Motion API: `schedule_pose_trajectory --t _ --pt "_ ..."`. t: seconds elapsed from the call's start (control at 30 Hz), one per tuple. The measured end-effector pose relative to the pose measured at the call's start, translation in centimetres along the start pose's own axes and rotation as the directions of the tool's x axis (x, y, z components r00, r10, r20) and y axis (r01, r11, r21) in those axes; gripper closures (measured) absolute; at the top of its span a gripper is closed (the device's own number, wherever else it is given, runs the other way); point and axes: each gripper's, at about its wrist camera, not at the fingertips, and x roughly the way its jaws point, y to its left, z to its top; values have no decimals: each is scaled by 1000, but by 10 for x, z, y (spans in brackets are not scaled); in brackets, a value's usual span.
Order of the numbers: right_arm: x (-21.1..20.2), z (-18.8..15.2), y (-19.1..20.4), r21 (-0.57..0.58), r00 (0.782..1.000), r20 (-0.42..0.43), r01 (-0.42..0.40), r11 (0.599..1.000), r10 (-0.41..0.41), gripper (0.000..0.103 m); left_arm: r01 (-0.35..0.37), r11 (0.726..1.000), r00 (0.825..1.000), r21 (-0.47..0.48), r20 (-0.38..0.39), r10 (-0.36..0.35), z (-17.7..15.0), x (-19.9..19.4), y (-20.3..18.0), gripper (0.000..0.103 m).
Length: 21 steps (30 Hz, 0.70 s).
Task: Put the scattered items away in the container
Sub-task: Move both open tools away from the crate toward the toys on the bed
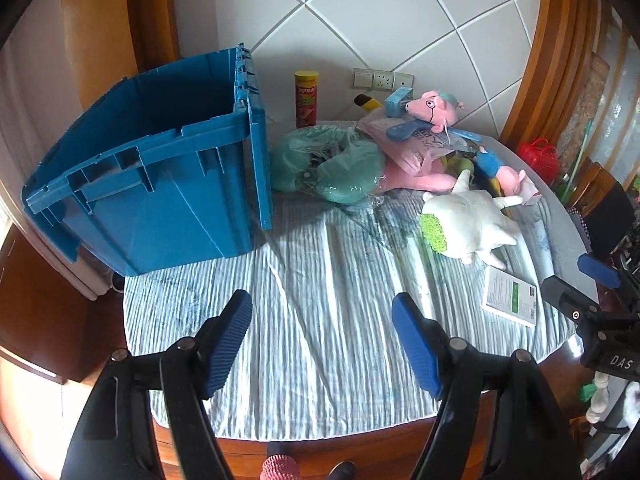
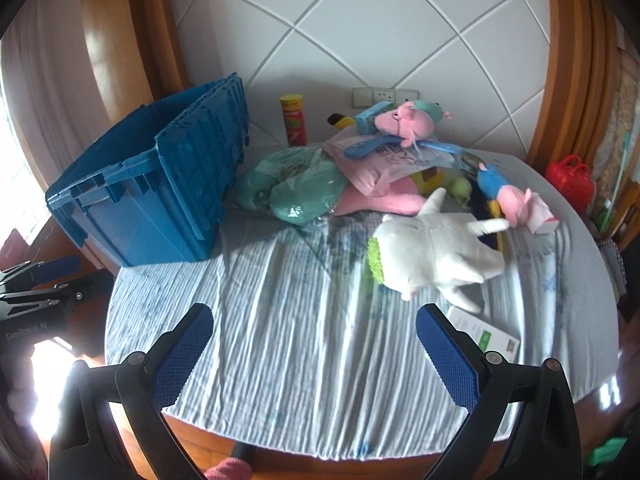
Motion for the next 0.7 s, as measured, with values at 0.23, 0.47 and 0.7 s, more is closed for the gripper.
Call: schedule_pose_trajectory --t 0.23,0.47,0.7 --pt "-6 -17 -39 37 999 -12 50 998 -50 0 -33 999 999 21 29 32 -8 3 -15 31" --pt "-9 -30 -85 96 996 -11 90 991 -89 0 -6 999 999 38 35 5 -15 16 -31 31" --pt "0 -38 -135 134 994 -25 106 985 -103 0 -20 996 1000 86 11 19 -10 53 -63 31"
